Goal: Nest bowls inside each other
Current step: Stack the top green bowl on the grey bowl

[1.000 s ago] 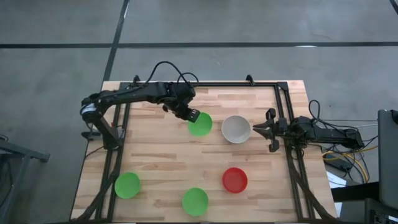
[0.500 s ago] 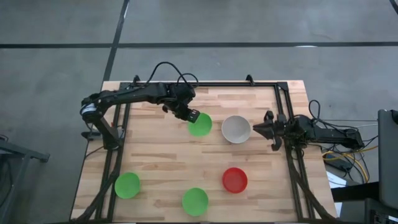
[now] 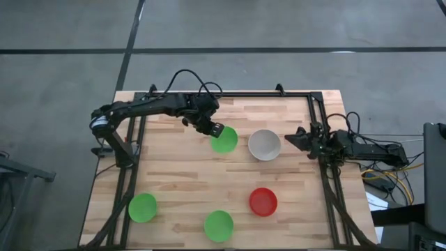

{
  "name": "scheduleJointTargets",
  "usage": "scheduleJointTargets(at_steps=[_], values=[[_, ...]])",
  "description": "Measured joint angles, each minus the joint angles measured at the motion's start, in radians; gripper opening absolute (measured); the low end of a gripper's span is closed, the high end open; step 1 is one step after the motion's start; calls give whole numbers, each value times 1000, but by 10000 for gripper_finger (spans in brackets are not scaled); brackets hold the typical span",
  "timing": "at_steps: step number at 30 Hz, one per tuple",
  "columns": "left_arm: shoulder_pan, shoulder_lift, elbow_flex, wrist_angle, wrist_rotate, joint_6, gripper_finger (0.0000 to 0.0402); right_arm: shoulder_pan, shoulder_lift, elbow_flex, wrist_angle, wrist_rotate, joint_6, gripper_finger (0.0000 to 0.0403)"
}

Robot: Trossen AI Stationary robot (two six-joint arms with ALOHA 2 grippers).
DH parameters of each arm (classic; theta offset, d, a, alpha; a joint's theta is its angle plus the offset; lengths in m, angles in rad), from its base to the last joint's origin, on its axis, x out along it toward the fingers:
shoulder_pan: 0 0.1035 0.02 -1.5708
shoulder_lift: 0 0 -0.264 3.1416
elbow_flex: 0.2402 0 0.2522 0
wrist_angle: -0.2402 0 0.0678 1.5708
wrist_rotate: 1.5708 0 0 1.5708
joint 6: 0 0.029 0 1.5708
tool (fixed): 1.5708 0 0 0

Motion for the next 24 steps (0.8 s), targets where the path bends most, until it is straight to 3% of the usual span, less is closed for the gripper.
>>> scheduleJointTargets(at_steps=[5, 11, 19, 24], values=[[0, 0, 0, 4, 0, 7, 3, 3, 68, 8, 2, -10, -71, 52], [0, 0, 0, 6, 0, 8, 3, 2, 191, 117, -5, -31, -172, 52], [0, 0, 0, 7, 0, 8, 3, 2, 434, 401, -334, -35, -217, 52], [0, 0, 0, 7, -21, 6, 3, 2, 609, 609, -447, -35, -223, 52]])
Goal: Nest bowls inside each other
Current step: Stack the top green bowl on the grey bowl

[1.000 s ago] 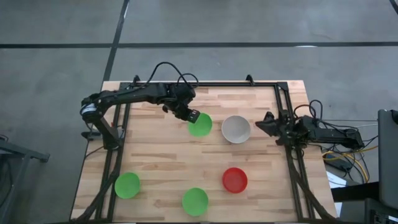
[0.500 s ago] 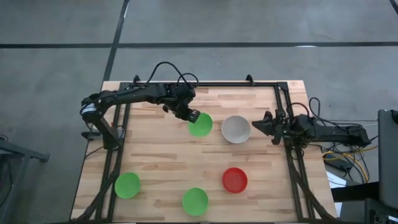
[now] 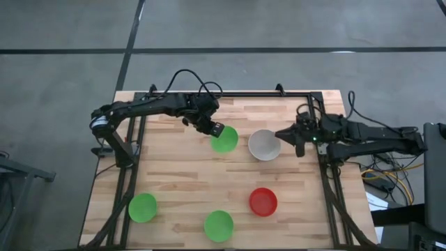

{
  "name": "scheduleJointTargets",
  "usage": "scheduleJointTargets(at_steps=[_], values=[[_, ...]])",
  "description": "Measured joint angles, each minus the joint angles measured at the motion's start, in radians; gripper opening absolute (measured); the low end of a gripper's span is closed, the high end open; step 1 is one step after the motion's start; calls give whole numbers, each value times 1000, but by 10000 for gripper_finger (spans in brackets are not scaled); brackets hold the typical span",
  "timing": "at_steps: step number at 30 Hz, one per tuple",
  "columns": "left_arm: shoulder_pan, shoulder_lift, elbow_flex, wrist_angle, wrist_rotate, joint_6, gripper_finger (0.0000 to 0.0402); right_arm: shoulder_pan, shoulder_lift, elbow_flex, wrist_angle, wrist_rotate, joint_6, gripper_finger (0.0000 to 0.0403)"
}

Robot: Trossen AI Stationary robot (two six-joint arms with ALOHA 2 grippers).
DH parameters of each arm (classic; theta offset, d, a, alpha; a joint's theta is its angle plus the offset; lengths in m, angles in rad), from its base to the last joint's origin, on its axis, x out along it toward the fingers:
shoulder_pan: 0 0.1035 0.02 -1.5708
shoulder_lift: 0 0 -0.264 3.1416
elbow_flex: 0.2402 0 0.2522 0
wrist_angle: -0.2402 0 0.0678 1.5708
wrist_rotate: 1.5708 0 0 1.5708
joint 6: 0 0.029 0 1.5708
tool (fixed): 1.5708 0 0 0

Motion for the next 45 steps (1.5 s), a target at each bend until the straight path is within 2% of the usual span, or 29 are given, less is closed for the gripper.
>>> scheduleJointTargets(at_steps=[4, 11, 22, 33, 36, 45], values=[[0, 0, 0, 0, -14, -4, 3, 0, 137, 167, -133, 0, -21, 52], [0, 0, 0, 0, -17, 6, 3, -10, 412, 427, -464, 13, 27, 52], [-1, 0, 0, 2, -21, 36, 3, -18, 799, 802, -627, 7, -112, 52], [-1, 0, 0, 15, -21, 56, 3, -32, 1004, 1032, -804, -4, -65, 52], [-1, 0, 0, 18, -22, 55, 3, -52, 1045, 1093, -855, -4, 61, 52], [-1, 0, 0, 23, -29, 50, 3, -68, 1139, 1197, -871, -76, 95, 52]])
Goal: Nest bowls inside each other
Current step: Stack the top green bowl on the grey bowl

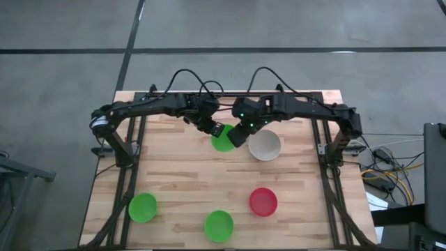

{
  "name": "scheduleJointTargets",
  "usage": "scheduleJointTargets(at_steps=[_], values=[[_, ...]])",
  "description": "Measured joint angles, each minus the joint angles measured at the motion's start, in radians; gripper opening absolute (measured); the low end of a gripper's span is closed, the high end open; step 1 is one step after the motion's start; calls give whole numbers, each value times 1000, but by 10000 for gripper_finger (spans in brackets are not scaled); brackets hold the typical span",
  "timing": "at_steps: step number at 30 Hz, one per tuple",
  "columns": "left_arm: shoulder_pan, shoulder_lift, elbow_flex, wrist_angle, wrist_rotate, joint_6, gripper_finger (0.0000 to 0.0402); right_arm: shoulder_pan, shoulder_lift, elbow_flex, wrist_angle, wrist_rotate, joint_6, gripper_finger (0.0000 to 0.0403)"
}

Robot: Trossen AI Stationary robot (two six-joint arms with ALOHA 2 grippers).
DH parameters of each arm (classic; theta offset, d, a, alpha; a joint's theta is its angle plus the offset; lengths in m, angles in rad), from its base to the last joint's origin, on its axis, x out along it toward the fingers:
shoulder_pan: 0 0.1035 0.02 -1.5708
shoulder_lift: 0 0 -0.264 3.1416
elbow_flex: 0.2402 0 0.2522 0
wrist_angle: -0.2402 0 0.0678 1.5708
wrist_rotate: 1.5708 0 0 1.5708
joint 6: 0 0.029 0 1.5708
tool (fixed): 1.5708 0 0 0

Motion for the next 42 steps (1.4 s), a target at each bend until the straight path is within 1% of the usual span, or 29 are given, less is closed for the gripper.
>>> scheduleJointTargets(at_steps=[8, 12, 24, 28, 32, 35, 40, 42], values=[[0, 0, 0, 1, 0, 1, 3, 0, 44, 14, -23, -22, 11, 52], [0, 0, 0, 3, 0, 5, 3, 1, 46, 13, -23, -22, -24, 52], [0, 0, 0, 11, -2, 3, 3, 1, 42, 13, -26, -22, 6, 52], [0, 0, 0, 8, -27, -28, 3, 0, 39, 12, -52, -21, 94, 52], [0, 0, 0, 5, -61, -63, 3, 0, 31, 12, -53, 31, 110, 52], [1, 0, 0, 5, -69, -70, 3, 4, 20, 28, -48, 51, 98, 52], [3, 0, 0, 5, -78, -93, 3, 26, -2, 116, -45, 184, 101, 52], [3, 0, 0, 5, -93, -118, 3, 26, -16, 145, -49, 216, 115, 52]])
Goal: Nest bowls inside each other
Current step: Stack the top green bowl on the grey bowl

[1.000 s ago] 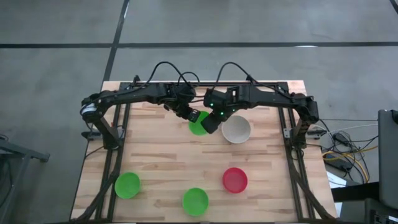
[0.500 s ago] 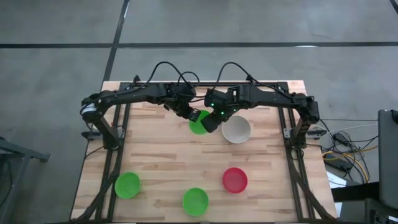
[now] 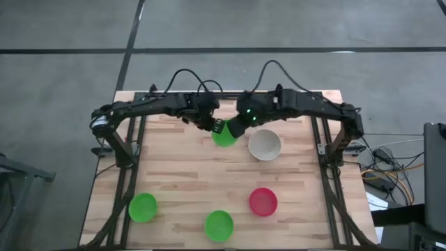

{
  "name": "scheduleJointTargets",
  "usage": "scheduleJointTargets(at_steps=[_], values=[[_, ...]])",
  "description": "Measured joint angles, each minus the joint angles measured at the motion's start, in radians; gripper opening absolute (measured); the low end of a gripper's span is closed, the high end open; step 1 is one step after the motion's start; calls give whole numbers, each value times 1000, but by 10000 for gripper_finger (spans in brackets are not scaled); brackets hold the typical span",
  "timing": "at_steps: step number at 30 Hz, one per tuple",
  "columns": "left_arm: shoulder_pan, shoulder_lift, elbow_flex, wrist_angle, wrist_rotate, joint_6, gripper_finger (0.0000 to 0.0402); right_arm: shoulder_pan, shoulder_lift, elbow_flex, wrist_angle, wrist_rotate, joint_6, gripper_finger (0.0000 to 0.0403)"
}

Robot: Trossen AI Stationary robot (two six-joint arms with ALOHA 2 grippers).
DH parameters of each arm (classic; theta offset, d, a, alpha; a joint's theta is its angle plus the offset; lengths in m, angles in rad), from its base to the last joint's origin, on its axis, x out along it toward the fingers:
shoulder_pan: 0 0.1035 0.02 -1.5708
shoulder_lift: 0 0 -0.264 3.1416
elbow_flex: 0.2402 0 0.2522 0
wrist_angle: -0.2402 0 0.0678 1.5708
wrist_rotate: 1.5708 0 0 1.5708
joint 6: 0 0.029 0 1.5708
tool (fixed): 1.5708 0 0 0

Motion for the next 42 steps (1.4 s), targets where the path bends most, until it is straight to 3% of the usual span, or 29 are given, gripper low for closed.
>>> scheduleJointTargets(at_steps=[10, 16, 27, 42], values=[[0, 0, 0, 8, -27, -78, 3, -1, 5, 1, -81, 4, 115, 52], [0, 0, 0, 8, -30, -79, 3, -4, 5, -70, -158, 85, 223, 52], [0, 0, 0, 9, -31, -84, 3, -1, 5, -188, 35, 61, 201, 52], [-1, -1, 1, 63, -45, -80, 3, 1, 4, -252, 66, 56, 275, 52]])
